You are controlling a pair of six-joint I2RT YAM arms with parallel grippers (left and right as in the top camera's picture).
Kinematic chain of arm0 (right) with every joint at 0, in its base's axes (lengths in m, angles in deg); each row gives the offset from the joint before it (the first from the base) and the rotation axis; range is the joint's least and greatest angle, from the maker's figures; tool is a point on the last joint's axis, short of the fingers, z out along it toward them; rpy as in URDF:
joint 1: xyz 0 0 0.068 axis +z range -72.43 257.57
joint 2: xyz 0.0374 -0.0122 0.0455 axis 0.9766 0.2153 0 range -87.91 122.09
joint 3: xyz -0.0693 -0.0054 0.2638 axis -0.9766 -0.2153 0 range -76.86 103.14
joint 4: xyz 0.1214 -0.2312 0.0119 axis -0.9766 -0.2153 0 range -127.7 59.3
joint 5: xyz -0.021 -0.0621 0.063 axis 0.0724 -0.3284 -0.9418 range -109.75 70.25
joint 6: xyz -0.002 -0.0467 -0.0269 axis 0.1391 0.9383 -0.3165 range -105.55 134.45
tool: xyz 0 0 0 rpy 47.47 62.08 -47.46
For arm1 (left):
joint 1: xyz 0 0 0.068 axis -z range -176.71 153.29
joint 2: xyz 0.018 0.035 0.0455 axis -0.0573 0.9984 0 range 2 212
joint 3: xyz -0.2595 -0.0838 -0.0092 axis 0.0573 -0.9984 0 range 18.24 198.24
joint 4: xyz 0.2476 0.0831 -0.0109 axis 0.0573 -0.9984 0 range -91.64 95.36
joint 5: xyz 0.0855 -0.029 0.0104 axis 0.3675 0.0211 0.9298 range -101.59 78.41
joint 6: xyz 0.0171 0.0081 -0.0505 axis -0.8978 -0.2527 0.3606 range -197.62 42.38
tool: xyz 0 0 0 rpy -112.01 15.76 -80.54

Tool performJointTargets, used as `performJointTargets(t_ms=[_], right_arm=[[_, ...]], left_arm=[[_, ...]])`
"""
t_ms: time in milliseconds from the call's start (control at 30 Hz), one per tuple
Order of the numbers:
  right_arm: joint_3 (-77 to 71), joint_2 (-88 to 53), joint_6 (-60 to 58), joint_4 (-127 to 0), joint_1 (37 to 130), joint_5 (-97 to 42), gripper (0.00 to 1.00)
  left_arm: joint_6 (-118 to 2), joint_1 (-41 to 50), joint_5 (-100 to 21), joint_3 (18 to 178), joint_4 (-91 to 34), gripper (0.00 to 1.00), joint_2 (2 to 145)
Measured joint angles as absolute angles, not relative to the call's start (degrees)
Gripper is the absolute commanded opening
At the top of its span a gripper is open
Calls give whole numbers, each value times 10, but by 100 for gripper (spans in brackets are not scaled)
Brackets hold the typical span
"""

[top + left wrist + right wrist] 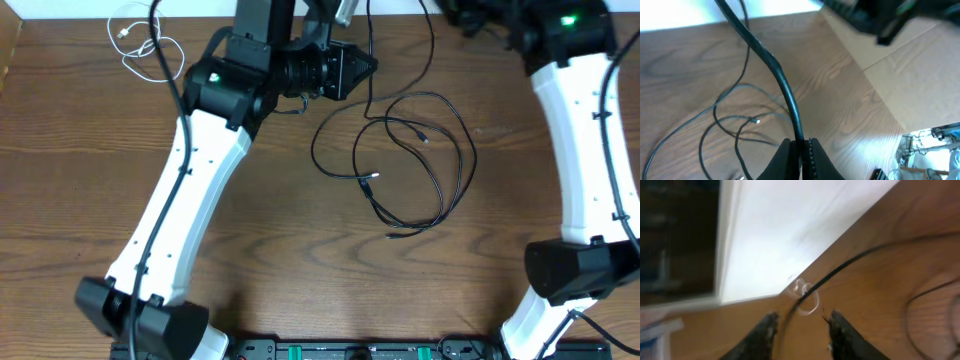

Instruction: Untangle cables

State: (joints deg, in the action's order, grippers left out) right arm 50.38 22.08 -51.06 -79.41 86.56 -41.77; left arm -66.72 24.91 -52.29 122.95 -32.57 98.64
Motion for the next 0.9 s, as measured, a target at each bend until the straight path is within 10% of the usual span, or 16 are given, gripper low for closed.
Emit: performJointTargets(t_ms=[267,600,900], right_arm=[[504,221,-378,-924,810,-407,73],[504,221,-161,-1057,788,-407,83],[504,221,4,-1128,791,-433,99]], left_arm=[[-608,249,-522,1229,-197,8,921],[-446,243,-511,1231,104,7,863],[-356,197,-381,1303,127,8,858]])
